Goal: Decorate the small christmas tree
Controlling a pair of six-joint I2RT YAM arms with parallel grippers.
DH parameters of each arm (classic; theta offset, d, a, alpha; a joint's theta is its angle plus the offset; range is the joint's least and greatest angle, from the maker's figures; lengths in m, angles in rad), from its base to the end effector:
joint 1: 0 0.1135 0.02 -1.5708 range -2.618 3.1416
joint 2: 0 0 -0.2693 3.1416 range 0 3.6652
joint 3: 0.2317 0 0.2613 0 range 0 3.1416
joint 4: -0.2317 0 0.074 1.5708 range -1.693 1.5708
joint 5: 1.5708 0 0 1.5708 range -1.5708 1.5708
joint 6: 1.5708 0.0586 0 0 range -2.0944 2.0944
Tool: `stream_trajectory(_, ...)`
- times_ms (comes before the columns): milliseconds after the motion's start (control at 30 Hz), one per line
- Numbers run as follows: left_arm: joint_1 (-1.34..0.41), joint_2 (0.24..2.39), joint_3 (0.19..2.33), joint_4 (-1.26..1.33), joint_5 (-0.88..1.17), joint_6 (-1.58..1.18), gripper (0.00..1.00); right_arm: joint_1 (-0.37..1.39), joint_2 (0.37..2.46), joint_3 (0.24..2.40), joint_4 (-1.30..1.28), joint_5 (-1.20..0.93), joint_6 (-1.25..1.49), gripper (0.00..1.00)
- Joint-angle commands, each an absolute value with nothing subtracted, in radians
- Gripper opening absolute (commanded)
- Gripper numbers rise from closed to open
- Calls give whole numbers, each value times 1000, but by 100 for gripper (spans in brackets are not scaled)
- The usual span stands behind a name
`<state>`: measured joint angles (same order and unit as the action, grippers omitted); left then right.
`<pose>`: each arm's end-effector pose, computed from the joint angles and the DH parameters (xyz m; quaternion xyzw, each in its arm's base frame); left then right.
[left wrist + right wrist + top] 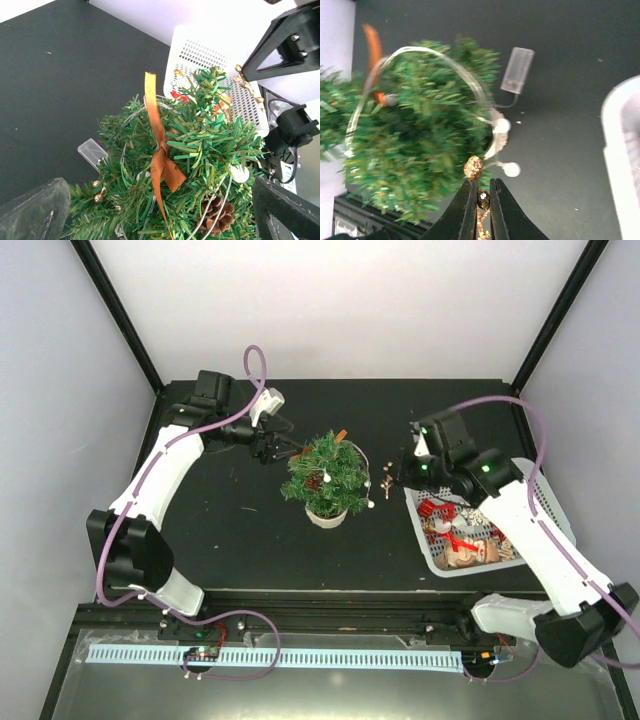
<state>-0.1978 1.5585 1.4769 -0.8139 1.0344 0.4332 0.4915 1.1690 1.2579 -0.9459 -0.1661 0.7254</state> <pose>0.3235 -0.1162 0.3407 0.4102 0.7288 -0.4295 0.3407 0.2149 0.1260 0.3441 0.0802 0.9308 0.2628 0.2413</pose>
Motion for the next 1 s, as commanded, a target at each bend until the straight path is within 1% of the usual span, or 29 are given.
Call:
stream_trajectory(0,-201,1557,1494,-808,1028,440,99,577,1261,1423,-978,-134,668,11)
stream_trajectory(167,-202,1557,1493,-813,1020,447,99,598,1365,1574,-989,-181,652,12)
stream_trajectory(400,-201,1551,1479,-811,1012,456,99,633,1475,1679,-1005,-237,625,12)
stream_trajectory(733,-201,1553,1470,-810,1005,463,99,690,1484,1678,-1075,-251,521,12)
stream_trajectory(967,-201,1563,1477,-810,1007,460,99,699,1480,1672,-1081,-249,506,12)
